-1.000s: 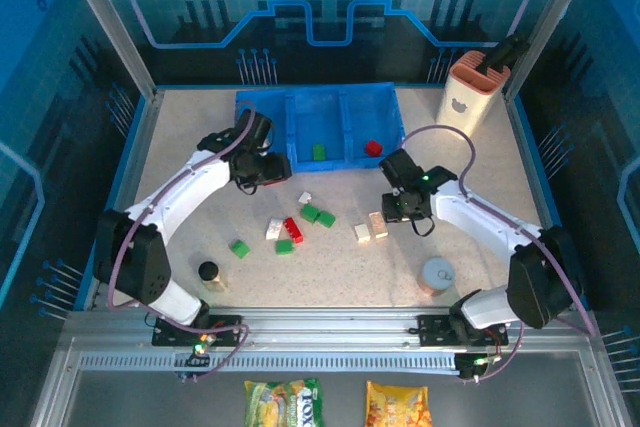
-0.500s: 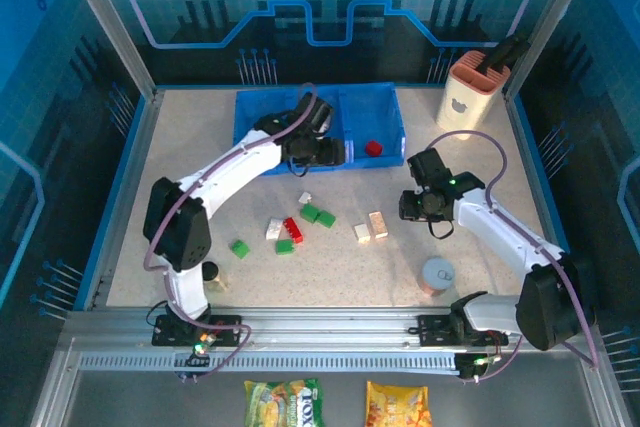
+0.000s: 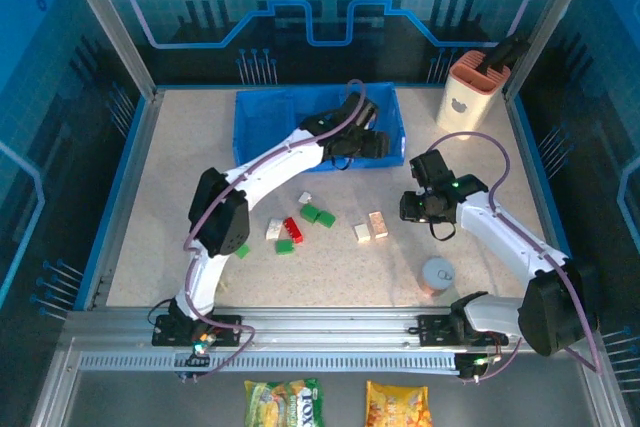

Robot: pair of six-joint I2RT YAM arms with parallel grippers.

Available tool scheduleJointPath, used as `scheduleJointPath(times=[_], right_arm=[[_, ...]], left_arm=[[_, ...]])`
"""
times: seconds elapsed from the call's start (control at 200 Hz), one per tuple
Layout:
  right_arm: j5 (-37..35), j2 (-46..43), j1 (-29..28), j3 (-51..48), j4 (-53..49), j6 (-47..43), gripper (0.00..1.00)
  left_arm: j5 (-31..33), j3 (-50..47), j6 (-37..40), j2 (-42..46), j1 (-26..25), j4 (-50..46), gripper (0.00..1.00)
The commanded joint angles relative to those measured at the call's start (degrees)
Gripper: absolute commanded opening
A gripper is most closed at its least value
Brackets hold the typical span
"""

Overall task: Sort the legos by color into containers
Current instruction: Place the lego in the container.

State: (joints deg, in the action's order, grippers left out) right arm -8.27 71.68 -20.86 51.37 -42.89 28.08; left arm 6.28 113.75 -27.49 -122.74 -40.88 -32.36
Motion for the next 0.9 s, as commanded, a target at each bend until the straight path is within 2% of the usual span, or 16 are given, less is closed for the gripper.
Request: scheduleJointPath(times=[0.0,0.19,0.375,0.55,0.755,0.895], right_arm=[[1.1,-1.4,0.9,-0.7,-0.4,-0.1,0.41],[0.5,-2.3,0.8,-0.7,-1.0,-0.2,0.41],[0.9,-2.4,0.8,-0.7,-1.5,-0.1,0.41],[0.5,-3.5,0.8,-0.2,-2.8,-0.4,0.41],[0.8,-4.7,0.8,-0.5,-3.7,-0.4,0.41],[0.7,-5.2,0.8,-0.7,-3.9,-0.4,0.41]], left_arm=[[5.7,5.0,2.5,-3.8,-0.3,4.9,0.56],[10.7,10.2,5.0,-9.5,-0.3,10.1,0.56],[12.6,15.5,5.9,-15.3,-0.3,12.2,0.56],[15.3,15.5,7.8,-18.7,-0.4,16.5,0.55],[16.3,17.6,7.2,-21.6,-0.3,16.2,0.56],[17.1,18.5,6.4,-21.6,-0.4,15.8,0.6]])
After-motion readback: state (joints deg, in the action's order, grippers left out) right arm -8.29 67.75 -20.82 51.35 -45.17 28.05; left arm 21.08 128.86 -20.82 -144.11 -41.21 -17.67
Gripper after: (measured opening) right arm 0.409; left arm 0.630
